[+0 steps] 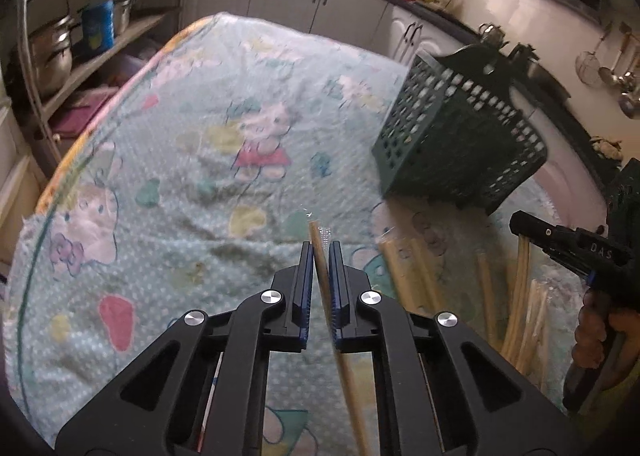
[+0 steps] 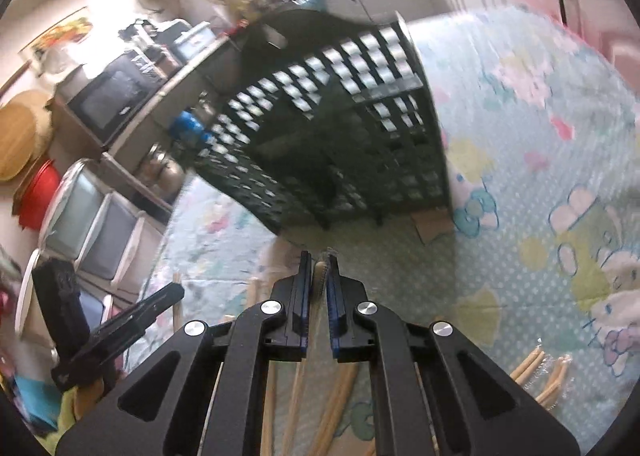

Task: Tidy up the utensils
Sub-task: 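Close the left gripper on one chopstick while the right gripper grasps another chopstick, then carry both chopsticks upright over the green basket and lower them in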

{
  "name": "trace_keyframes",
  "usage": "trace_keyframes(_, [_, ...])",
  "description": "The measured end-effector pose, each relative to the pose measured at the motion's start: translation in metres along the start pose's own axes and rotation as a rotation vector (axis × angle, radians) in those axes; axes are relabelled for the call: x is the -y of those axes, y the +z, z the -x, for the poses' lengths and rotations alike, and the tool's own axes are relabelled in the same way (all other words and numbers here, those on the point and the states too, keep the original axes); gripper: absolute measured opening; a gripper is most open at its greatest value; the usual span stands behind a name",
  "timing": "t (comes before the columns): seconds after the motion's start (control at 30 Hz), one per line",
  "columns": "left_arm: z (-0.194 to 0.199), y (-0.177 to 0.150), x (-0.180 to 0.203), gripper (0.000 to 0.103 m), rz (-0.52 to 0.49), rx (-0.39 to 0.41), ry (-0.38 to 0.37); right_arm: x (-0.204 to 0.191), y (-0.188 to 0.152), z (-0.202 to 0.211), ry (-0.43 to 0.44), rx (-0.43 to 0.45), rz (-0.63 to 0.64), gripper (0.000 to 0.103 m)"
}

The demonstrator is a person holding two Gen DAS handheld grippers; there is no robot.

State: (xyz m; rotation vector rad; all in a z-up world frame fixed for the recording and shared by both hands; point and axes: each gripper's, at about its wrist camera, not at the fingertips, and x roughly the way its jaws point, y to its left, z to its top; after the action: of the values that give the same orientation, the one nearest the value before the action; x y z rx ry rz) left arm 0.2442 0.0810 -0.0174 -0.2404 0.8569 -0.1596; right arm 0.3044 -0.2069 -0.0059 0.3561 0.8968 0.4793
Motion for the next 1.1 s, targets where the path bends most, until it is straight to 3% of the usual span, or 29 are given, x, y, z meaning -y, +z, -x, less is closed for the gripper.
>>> trace_keyframes(0.47, [0.063,0.025,0.036,0.001,-0.055,0.137,-0.079,-0.039,0.001,0.054,0.004,0.146,0.151,0.006])
trace_keyframes(1.1, [0.094,0.068,0.077,0.001,-0.137,0.251,-0.122,-0.045,0.024,0.093,0.008,0.262,0.207,0.006])
